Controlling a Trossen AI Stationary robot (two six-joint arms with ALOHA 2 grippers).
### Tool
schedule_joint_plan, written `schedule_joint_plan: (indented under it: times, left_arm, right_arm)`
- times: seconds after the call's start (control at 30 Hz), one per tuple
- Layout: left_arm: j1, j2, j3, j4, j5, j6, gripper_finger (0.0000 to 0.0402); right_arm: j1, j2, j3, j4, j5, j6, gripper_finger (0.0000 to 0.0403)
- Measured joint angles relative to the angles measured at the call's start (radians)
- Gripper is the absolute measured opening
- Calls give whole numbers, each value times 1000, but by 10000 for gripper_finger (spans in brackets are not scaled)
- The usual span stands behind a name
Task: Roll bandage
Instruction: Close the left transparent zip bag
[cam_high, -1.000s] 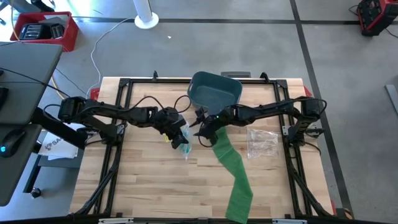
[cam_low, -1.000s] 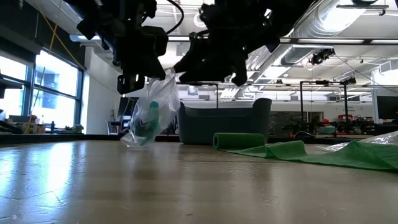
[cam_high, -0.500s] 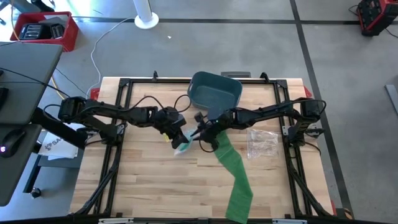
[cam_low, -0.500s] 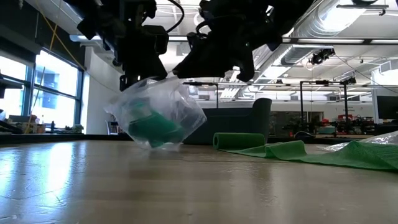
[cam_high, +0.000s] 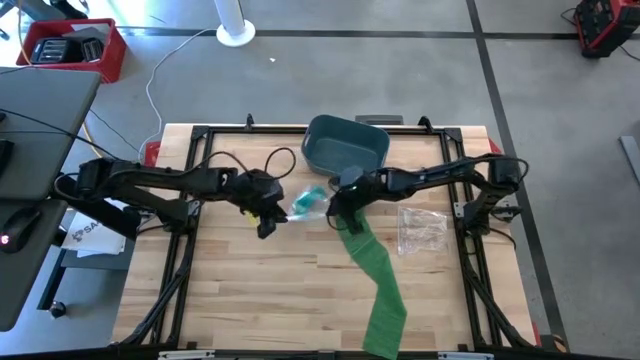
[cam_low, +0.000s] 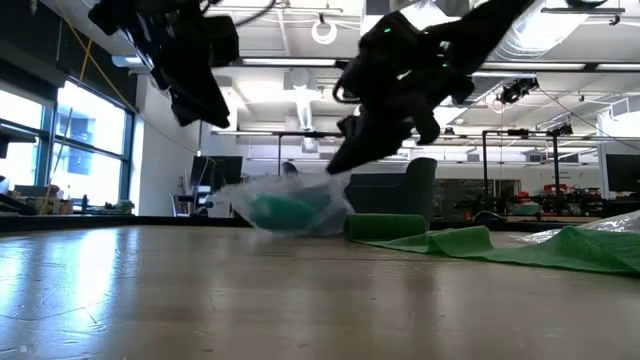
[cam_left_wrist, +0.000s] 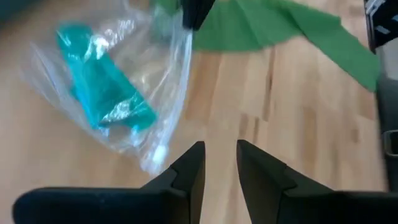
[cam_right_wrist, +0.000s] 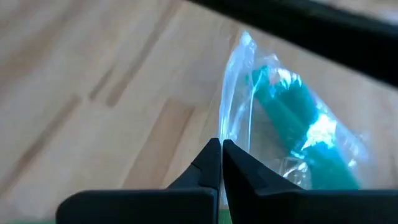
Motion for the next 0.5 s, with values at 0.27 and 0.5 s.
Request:
schedule_joint_plan:
  times: [0.27,0.5]
  left_arm:
    - [-141,-19,-46,252,-323,180,93]
    - [-175,-19,-91,377,-374,182,129]
  right_arm:
    - [-32,-224,-206,265,-79,199,1]
    - [-32,-411,-328,248,-79,286,0]
